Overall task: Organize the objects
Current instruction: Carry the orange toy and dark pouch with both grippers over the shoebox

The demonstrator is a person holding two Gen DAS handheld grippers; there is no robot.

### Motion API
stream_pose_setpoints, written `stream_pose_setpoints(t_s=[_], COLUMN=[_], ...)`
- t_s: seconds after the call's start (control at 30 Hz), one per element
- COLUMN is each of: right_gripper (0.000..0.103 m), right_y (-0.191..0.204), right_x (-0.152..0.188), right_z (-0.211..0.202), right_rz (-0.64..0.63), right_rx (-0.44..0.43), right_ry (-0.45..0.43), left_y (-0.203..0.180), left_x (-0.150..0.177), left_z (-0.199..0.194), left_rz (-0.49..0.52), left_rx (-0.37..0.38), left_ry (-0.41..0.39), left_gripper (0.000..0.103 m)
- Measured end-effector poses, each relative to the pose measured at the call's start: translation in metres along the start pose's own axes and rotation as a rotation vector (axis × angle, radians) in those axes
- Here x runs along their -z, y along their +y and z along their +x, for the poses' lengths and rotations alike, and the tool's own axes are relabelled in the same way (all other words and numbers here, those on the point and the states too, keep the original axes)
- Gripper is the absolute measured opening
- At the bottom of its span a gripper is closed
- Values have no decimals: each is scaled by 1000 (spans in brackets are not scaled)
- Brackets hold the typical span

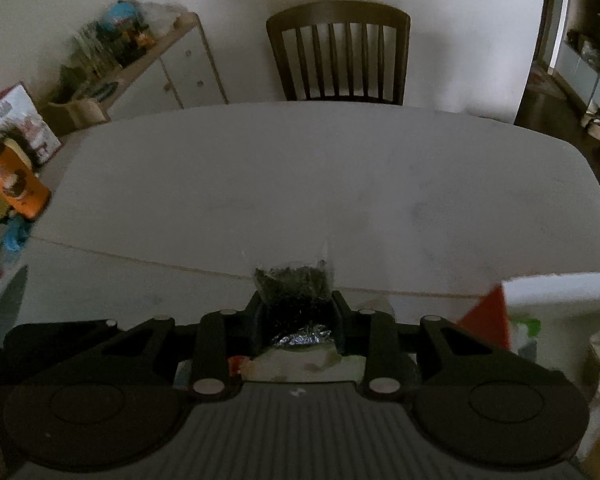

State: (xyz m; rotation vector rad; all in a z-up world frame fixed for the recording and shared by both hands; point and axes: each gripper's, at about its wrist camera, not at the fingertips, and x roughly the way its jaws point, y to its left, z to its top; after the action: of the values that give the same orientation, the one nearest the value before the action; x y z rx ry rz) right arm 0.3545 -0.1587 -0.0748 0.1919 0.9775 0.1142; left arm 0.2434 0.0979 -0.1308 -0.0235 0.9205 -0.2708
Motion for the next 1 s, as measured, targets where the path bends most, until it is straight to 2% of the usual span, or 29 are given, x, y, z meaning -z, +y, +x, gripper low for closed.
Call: stream_pose_setpoints(t_s=[0.17,0.3,0.5,0.8,1.0], right_gripper=[32,32,32,32,32], right_y=[1,-4,-17,-50,-80], right_x=[13,23,45,77,94], right_z=[-37,-65,-108,-156,-182], right_rz=[10,34,51,85,85], right_rx=[-14,-19,-13,-1,10], right_ry=[-21,-42,-76,-93,-101], left_y=[-10,-17,-36,-77,-111], left_x=[-2,-5,-9,-11,-16], left_z=[-19,-37,-66,-89,-92], left_rz=[-10,-33,-10,8,17], left_rx=[10,54,67,94,98], left_ry=[5,-6,-33,-62,-70], left_gripper=[34,34,34,34,34])
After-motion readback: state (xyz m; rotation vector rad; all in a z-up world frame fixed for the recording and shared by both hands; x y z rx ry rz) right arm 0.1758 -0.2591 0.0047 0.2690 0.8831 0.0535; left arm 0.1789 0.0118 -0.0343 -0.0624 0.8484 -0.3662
